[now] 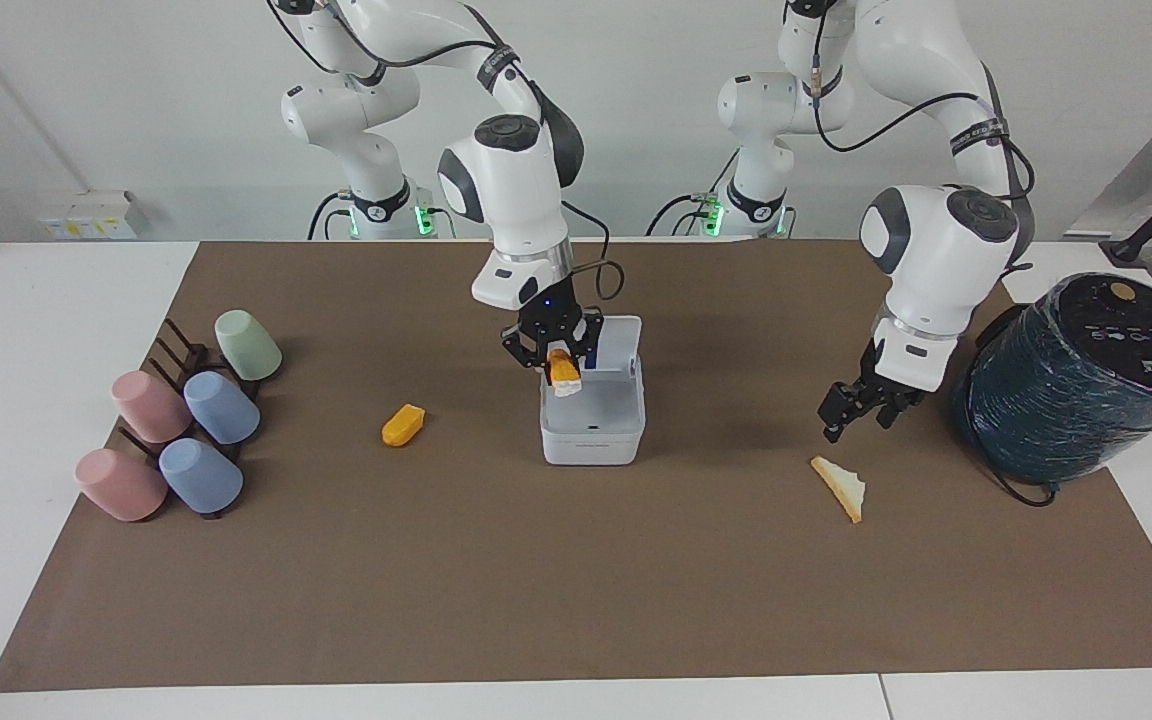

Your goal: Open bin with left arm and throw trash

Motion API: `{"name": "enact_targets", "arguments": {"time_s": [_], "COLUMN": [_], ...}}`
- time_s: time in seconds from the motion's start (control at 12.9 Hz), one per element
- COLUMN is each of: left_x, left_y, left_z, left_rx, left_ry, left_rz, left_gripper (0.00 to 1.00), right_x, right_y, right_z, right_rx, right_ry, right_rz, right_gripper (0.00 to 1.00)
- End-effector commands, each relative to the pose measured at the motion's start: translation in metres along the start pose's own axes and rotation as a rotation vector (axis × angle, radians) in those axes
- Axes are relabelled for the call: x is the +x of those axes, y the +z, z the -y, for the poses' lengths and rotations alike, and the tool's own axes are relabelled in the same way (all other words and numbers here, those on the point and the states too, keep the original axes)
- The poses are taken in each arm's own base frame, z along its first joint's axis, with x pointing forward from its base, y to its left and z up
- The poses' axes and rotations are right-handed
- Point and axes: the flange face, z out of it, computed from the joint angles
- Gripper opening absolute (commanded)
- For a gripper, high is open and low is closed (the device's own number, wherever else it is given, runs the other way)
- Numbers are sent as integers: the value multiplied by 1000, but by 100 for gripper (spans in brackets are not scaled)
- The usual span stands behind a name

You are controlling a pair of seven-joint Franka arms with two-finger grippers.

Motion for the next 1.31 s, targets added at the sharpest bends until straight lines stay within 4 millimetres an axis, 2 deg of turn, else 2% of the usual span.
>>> {"name": "enact_targets", "arguments": {"time_s": [0.0,0.08,0.23,0.31,0.39,0.54,0.7,0.85,0.93,1.24], "left_x": [-7,-7,-7,-7,-9,-12,-24,-32,-32,-26], "left_y": [30,43,77,87,94,110,123,131,131,128], "left_z": [13,18,20,20,22,24,28,31,31,29], "left_rx": [-10,-10,-9,-12,-12,-11,-11,-8,-8,-15], "left_ry": [20,35,64,63,63,61,60,64,65,65], "left_rz": [-25,-30,-31,-46,-47,-45,-54,-47,-45,-77], "left_gripper": [95,95,95,95,95,93,92,89,88,83], "right_x": [6,7,12,12,13,17,27,32,33,27], "right_y": [9,9,4,4,3,-5,-17,-34,-49,-92], "right_z": [8,8,10,10,7,-11,-44,-76,-96,-177], "right_rx": [5,6,10,10,8,-3,-19,-33,-46,-98], "right_ry": [-31,-29,-23,-22,-14,10,63,113,143,258], "right_rz": [-7,-7,-14,-12,-10,-7,-12,-19,-9,40], "right_gripper": [26,63,68,69,82,87,100,100,100,100]}}
